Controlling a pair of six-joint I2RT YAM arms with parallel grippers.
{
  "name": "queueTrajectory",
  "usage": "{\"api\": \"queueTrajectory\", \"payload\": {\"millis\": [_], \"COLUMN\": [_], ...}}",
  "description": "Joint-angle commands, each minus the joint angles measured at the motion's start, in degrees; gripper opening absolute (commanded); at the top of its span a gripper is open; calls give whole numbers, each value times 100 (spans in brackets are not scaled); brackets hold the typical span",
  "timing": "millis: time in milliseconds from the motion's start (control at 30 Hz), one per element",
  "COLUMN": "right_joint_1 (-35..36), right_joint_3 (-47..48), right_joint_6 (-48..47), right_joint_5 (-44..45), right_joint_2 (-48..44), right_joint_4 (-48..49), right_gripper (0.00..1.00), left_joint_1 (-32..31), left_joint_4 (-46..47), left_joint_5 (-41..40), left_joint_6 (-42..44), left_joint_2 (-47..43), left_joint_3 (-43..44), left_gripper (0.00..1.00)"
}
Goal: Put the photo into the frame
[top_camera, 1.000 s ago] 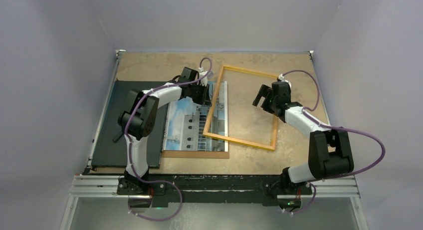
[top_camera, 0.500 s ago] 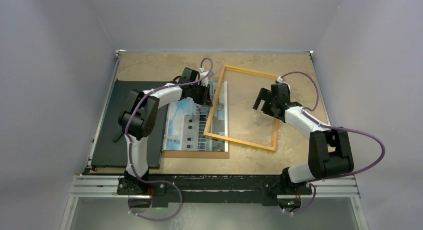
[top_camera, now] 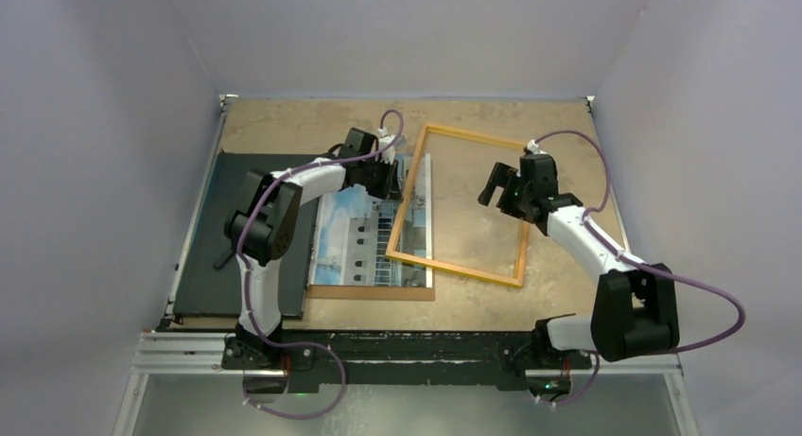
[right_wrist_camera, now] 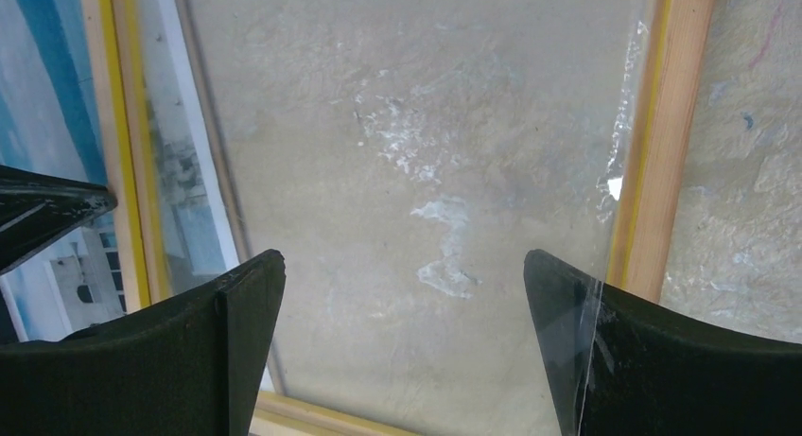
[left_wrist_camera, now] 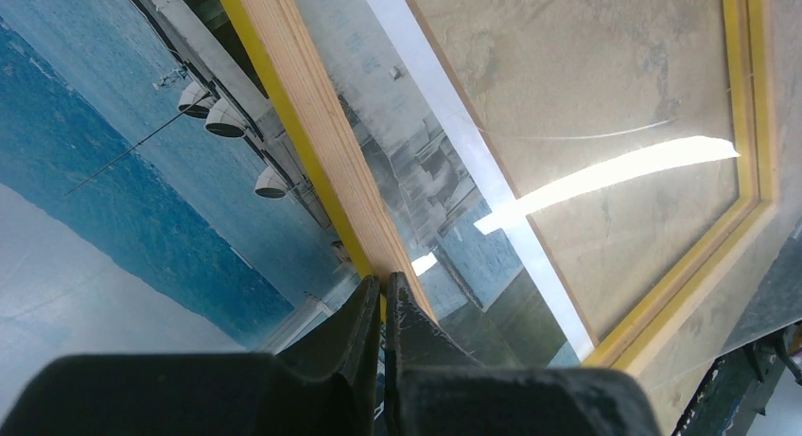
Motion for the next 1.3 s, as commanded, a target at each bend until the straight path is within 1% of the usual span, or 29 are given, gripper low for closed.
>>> {"api": "queueTrajectory", "payload": {"millis": [0, 200, 367, 600, 1100, 1267], "right_joint_1": [-42, -78, -146, -199, -215, -218], "right_joint_3": [159, 180, 166, 163, 142, 142], "right_joint_6": [-135, -155, -175, -171, -179, -210], "right_joint_5": [205, 668, 459, 527, 358, 620], "right_joint_2": [-43, -148, -206, -132, 647, 713], "right_joint_4": [-274, -473, -401, -399, 25, 90], "right_gripper": [99, 99, 99, 99, 99, 99], "left_joint_1": [-129, -125, -124, -124, -129, -124], "left_joint_4": [-338, -346, -329, -358, -373, -382], "left_joint_5": [-172, -167, -154, -145, -131, -130], "left_joint_6": [129, 120, 104, 94, 85, 104], "left_joint_2": [77, 59, 77, 83, 85, 85], "left_joint_3": [-204, -215, -187, -142, -116, -120], "left_gripper": [0, 0, 0, 0, 0, 0]}}
